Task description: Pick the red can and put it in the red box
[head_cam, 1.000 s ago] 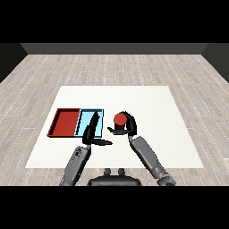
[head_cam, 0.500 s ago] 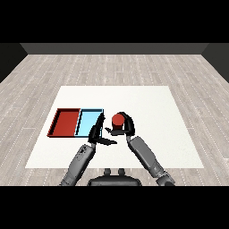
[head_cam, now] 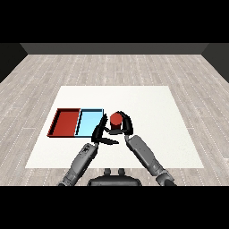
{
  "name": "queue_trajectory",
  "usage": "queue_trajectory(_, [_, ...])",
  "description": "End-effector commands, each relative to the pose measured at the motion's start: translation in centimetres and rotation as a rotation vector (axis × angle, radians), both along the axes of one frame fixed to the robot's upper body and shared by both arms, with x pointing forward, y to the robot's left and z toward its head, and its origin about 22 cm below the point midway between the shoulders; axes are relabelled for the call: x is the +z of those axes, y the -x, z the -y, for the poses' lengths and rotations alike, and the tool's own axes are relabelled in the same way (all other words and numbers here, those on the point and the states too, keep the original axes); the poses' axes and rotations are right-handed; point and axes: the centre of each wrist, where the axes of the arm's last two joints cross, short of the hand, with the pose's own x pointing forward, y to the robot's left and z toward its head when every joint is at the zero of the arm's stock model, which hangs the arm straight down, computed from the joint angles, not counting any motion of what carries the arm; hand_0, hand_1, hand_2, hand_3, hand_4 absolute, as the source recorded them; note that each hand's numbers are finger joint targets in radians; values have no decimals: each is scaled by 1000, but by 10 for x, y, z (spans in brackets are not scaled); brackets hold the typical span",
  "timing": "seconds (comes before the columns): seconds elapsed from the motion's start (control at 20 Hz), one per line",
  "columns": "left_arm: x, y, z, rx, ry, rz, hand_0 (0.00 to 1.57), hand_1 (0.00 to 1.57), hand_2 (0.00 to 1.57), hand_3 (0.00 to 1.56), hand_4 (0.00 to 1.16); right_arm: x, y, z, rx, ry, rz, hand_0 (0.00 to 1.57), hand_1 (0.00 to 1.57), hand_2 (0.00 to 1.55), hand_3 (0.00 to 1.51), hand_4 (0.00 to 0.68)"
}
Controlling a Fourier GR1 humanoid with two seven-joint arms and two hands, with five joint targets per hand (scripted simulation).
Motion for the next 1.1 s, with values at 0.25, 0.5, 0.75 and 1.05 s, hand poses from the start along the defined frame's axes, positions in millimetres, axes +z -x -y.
queue_trajectory(0.25, [-14,7,-2,-36,47,-29,0,0,0,0,0,10,17,-15,39,-34,-25,1453,1453,1432,1372,625])
queue_trajectory(0.5, [11,-10,13,-55,33,-10,0,0,0,0,0,-11,25,-33,54,-30,-4,1486,1486,1443,1377,615])
queue_trajectory(0.75, [-3,-5,9,-59,55,-1,0,0,0,0,0,9,9,-43,53,-10,-8,1487,1487,1451,1375,617])
queue_trajectory(1.05, [3,-14,31,-34,8,12,0,0,0,0,291,4,17,-54,87,-10,-15,1486,1486,1455,1372,642])
